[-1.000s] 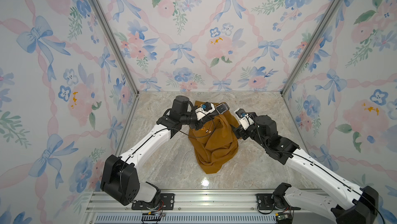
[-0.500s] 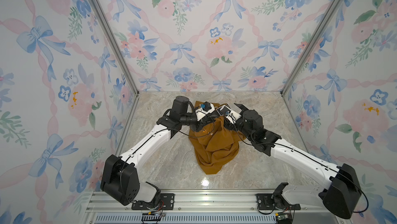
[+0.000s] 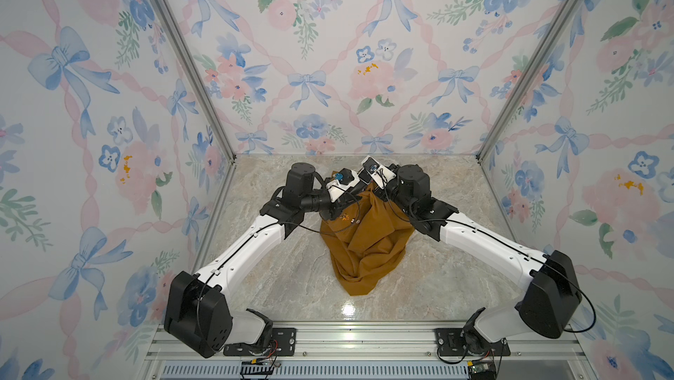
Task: Remove the belt from the trousers
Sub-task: Adjust the trousers at the center of the board.
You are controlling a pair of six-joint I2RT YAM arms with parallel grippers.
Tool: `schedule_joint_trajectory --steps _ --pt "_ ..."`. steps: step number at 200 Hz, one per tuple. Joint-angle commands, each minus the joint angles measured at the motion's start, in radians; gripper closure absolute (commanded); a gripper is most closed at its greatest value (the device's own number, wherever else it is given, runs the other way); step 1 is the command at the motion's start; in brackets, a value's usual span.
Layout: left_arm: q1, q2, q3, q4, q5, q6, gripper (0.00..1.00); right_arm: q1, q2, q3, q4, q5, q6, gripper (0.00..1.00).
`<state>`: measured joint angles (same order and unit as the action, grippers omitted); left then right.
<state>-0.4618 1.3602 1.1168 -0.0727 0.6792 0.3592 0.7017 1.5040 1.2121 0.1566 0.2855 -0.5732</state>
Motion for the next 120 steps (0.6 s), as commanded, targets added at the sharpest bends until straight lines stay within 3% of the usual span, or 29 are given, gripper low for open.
schedule_joint_trajectory --steps 1,29,45,71,86,120 --pt "-0.01 -0.017 0.017 -0.022 0.025 0.024 0.66 0.018 0.002 0.044 0.138 0.026 0.068 1.0" --pt "-0.01 -0.046 0.045 -0.022 -0.138 0.01 0.25 0.007 -0.01 0.069 0.044 0.118 0.215 1.0" --pt "-0.009 -0.06 0.061 -0.021 -0.285 -0.038 0.11 -0.021 -0.015 0.09 -0.064 0.152 0.339 1.0" --pt "-0.011 -0.079 0.075 -0.018 -0.615 -0.288 0.16 -0.096 -0.032 0.066 -0.177 0.158 0.579 1.0" --pt "-0.029 -0.11 0.027 -0.002 -0.646 -0.385 0.29 -0.132 -0.04 0.055 -0.234 0.159 0.724 1.0" --pt "-0.261 -0.194 -0.171 0.2 -0.82 -0.484 0.39 -0.162 -0.061 0.033 -0.321 0.167 0.904 1.0"
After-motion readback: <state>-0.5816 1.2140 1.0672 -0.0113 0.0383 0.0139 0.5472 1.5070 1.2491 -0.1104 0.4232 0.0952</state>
